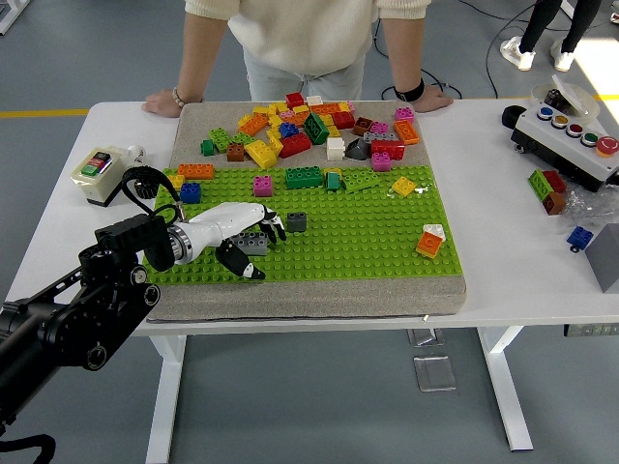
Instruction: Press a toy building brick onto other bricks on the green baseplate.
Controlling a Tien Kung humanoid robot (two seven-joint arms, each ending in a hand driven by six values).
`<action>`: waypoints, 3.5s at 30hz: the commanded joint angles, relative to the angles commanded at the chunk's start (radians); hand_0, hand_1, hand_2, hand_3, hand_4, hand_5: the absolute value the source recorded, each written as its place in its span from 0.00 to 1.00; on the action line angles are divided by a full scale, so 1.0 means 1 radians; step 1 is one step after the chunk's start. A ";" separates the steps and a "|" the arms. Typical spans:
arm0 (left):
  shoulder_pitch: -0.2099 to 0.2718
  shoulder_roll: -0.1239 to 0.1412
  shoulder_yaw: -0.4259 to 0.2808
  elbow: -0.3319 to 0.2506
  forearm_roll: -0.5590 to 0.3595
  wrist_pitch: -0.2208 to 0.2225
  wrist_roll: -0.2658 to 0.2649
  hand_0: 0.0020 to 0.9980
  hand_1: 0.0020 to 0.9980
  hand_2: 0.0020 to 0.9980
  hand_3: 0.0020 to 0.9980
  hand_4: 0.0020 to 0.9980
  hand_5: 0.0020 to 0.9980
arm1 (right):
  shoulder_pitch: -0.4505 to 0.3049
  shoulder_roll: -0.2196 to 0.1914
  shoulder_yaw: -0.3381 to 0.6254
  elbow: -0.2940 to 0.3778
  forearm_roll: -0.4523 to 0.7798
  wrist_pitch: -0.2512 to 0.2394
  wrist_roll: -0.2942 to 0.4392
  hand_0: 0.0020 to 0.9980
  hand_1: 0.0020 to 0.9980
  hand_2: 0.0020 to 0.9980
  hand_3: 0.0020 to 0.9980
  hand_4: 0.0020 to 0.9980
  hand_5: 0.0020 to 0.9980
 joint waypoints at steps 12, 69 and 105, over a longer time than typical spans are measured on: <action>-0.002 0.006 -0.006 0.007 0.003 -0.005 -0.001 0.77 0.70 0.62 0.63 1.00 0.09 | -0.002 0.000 0.001 0.000 0.001 0.001 0.001 0.76 0.69 0.73 0.70 0.98 0.49; 0.004 0.049 -0.157 -0.015 -0.075 0.054 -0.012 0.84 0.74 0.71 0.61 1.00 0.22 | 0.001 -0.001 -0.001 0.000 0.006 0.002 0.000 0.76 0.69 0.73 0.70 0.98 0.49; 0.084 0.124 -0.127 -0.163 -0.034 -0.154 0.037 1.00 0.97 0.94 0.70 1.00 0.85 | 0.006 -0.008 0.009 0.000 0.006 0.005 0.000 0.76 0.69 0.73 0.70 0.98 0.50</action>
